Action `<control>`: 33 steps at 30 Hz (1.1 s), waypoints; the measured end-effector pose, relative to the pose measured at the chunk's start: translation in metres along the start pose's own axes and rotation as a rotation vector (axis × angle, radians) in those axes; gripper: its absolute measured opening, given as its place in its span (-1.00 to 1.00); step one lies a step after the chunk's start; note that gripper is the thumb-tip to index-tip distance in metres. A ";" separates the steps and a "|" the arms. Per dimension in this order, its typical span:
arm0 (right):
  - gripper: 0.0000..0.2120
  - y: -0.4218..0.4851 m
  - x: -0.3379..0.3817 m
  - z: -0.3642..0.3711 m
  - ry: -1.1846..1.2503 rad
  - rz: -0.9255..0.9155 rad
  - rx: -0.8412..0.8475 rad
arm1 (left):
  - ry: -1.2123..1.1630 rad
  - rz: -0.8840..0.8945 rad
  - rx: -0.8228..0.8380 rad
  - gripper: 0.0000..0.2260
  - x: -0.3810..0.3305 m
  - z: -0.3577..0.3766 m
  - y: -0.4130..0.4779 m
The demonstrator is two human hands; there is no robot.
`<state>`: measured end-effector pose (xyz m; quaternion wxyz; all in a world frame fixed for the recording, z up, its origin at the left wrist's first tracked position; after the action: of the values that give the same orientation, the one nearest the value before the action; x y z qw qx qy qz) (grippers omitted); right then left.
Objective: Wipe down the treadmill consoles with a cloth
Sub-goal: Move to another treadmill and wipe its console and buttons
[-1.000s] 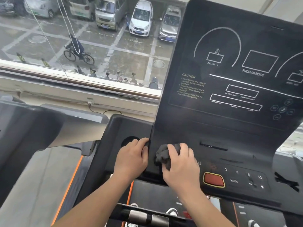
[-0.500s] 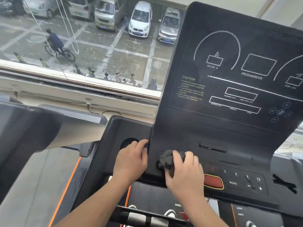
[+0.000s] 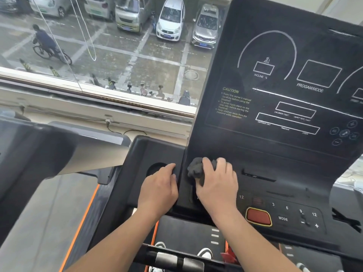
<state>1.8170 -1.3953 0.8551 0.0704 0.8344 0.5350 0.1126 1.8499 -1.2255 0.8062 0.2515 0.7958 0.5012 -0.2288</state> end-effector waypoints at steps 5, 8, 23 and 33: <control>-0.51 -0.056 0.013 0.000 0.139 -0.106 0.078 | -0.029 -0.018 0.008 -0.67 0.008 0.002 -0.001; -0.53 -0.066 0.010 -0.004 0.118 -0.194 0.112 | -0.042 -0.010 -0.019 -0.68 0.009 0.000 -0.003; -0.70 -0.015 0.011 0.009 0.132 0.085 0.086 | -0.052 -0.028 -0.029 -0.69 0.008 -0.003 0.000; -0.65 -0.014 -0.107 0.002 -0.033 0.185 0.310 | -0.048 -0.054 -0.028 -0.70 0.009 0.001 -0.003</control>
<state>1.7620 -1.4866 0.8382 -0.0610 0.8825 0.4658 0.0208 1.8505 -1.2186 0.7991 0.2682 0.7728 0.5192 -0.2475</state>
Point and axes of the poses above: each hand's wrist, its own y-axis towards the middle knuckle, its own z-axis out of the palm, x = y × z, the point moved 10 cm from there along y, towards the middle knuckle, and after that the axes turned 13 degrees about z, right-handed, at the moved point
